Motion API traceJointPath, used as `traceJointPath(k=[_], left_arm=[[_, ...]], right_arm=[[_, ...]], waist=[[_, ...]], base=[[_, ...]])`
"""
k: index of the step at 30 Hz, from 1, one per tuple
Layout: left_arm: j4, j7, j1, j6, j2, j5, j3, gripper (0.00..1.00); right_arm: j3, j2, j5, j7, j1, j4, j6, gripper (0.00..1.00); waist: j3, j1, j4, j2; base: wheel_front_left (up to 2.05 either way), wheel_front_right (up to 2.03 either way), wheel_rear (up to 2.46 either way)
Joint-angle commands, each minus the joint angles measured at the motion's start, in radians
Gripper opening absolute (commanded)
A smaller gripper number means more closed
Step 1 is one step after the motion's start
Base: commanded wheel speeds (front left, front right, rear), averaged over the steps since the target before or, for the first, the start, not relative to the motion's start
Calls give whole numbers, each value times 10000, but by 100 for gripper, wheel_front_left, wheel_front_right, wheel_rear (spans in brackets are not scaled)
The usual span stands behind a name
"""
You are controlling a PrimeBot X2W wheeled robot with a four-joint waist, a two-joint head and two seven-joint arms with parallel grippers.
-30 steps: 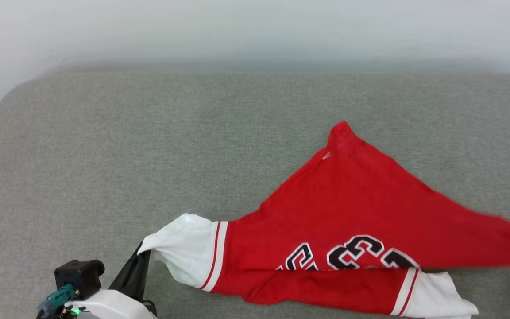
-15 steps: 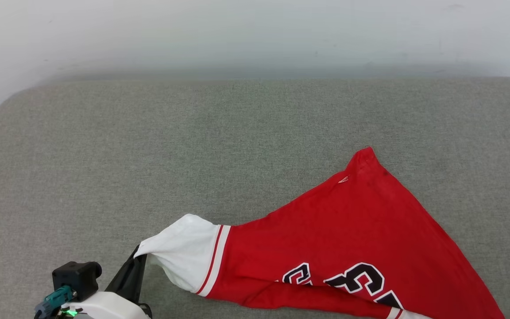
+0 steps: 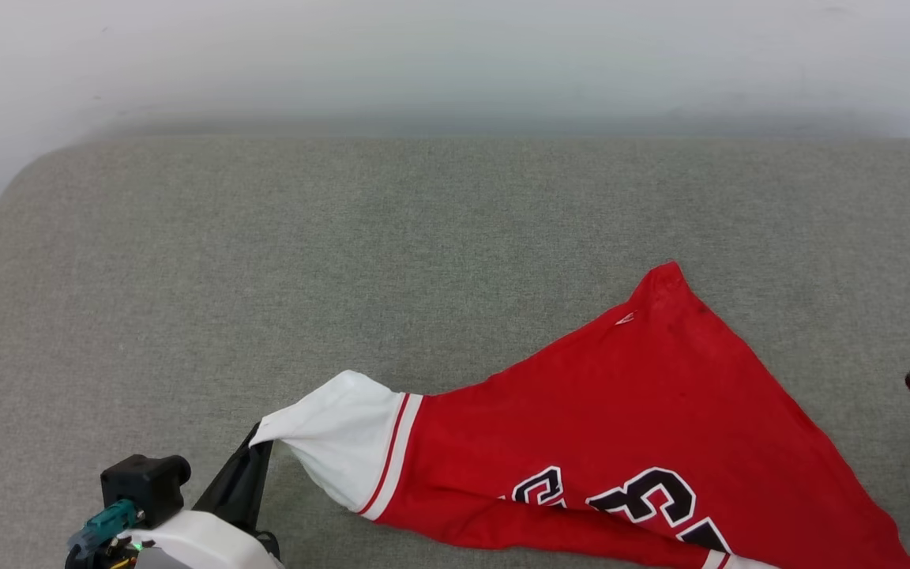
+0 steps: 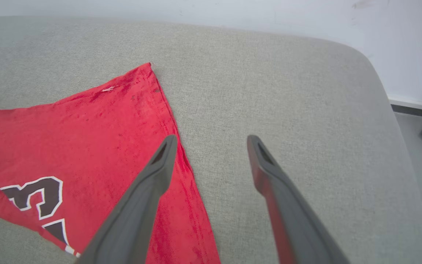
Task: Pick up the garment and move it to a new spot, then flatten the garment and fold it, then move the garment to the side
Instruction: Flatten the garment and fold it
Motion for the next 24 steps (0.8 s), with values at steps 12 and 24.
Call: traceJointPath(k=[12, 24], left_arm=[[-242, 44, -1102, -259, -177, 428, -157, 0], [-296, -21, -1892, -429, -481, 723, -297, 0]], right_arm=[[3377, -1107, -358, 2586, -4837, 728, -8, 100], [6464, -250, -413, 3792, -8571, 4144, -8, 100]], waist=[[1213, 0, 702, -1], [2299, 0, 1283, -1]], base=[[0, 0, 0], [0, 0, 0]])
